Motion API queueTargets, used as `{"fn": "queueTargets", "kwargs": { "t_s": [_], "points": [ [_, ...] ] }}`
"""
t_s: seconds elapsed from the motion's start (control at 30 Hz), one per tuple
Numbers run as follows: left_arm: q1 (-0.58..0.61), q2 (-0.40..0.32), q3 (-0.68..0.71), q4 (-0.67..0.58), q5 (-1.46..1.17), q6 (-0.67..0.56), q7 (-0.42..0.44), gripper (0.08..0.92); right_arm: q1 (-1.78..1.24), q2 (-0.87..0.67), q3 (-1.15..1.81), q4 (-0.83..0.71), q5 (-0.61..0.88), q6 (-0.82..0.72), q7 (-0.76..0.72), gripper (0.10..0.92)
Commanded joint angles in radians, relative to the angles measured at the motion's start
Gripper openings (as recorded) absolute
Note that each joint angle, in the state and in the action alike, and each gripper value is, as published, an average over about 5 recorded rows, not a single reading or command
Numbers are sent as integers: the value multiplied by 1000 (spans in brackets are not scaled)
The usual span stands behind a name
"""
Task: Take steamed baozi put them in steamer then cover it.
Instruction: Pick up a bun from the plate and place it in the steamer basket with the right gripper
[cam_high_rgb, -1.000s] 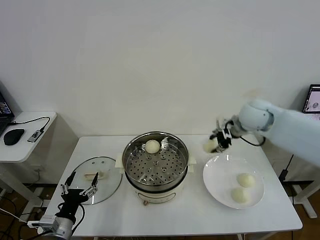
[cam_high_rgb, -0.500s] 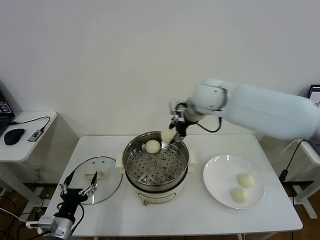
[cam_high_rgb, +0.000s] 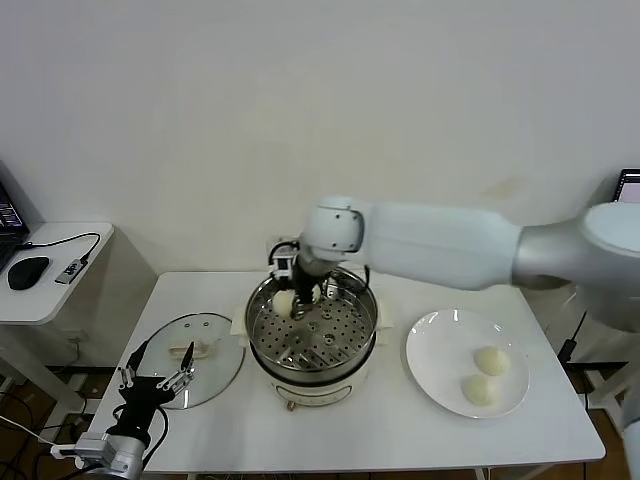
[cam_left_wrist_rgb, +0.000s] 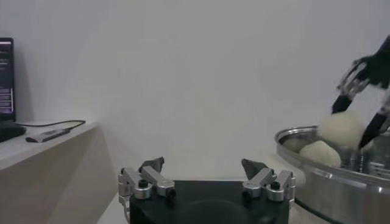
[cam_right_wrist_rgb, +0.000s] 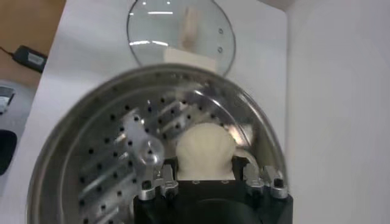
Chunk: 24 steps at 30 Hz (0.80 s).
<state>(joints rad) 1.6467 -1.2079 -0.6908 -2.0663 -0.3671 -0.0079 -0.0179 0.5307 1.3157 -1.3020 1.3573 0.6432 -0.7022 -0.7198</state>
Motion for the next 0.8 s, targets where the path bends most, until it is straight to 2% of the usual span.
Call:
{"fn": "queueTargets", "kwargs": {
  "t_s": [0.03, 0.37, 0.63, 0.8],
  "points": [
    [4, 2, 0, -2, 2, -10, 2, 823, -54, 119, -10, -91, -23, -23, 19, 551],
    [9, 5, -2, -6, 1, -17, 3, 823, -71, 127, -13, -115, -42, -23, 14, 568],
    [8, 4, -3, -8, 1, -17, 3, 823, 35, 23, 3, -44, -62, -21, -68, 775],
    [7, 12, -2, -12, 1, -16, 3, 823, 141, -143, -4, 75, -115, 10, -195, 820]
  ]
}}
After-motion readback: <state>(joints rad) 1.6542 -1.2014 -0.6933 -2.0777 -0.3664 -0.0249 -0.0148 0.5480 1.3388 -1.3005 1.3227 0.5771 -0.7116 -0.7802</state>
